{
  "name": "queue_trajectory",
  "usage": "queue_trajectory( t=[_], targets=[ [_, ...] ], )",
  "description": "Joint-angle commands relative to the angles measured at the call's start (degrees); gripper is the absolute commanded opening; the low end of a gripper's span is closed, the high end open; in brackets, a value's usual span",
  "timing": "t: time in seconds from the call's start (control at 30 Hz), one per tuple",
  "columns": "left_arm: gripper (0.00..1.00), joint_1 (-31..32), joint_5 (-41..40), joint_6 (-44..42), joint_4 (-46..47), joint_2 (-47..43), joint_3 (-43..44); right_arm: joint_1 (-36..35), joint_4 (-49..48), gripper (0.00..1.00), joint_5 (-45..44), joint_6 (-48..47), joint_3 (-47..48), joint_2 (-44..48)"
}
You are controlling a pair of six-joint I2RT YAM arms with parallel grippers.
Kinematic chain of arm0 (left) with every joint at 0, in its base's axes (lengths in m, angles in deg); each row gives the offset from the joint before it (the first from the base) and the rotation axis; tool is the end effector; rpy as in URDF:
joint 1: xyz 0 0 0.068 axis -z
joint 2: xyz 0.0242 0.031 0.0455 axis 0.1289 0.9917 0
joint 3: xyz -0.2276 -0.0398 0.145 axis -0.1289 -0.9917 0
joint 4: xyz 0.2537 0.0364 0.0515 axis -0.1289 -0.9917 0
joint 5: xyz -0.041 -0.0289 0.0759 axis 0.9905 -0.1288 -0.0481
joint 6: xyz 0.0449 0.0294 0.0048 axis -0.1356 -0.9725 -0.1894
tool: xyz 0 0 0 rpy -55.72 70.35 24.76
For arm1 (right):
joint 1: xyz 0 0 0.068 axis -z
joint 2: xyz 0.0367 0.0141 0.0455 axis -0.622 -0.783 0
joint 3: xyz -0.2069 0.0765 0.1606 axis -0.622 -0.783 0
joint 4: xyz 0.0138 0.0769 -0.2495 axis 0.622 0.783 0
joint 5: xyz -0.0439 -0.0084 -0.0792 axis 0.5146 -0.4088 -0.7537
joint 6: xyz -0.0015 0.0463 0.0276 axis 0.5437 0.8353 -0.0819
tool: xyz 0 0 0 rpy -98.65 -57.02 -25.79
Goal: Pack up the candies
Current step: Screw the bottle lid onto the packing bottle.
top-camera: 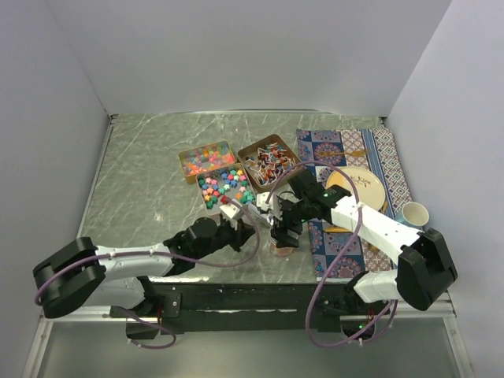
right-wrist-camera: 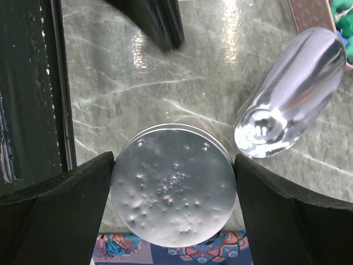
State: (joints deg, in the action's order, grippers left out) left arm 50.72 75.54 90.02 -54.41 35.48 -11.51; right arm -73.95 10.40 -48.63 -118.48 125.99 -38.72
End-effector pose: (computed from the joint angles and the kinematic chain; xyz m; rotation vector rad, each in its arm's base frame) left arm 0.1269 -0.2000 0.1875 0.5925 1.8177 -0.8851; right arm 0.1943 0.1631 0.2297 -1.7747 1.8002 0.7214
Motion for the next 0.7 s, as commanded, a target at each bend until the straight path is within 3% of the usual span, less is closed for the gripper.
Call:
queue_trajectory(
  t=[0.0,0.4,0.67],
  targets=[
    [0.01,-0.6,4.8,-1.1,11.1,3.7,5.8,-0.5,4.4,0.82,-1.5,0.1,-1.8,-4.9],
    [0.01,-0.5,9.1,6.8,14.1,11.7,6.7,-0.6,3.3,0.83,-1.1,0.5,-1.3,-5.9],
    [0.01,0.6,8.6,6.8,15.3,14.8,5.7,-0.6,1.1,0.84,0.0,3.4,-1.0,-6.4]
  ],
)
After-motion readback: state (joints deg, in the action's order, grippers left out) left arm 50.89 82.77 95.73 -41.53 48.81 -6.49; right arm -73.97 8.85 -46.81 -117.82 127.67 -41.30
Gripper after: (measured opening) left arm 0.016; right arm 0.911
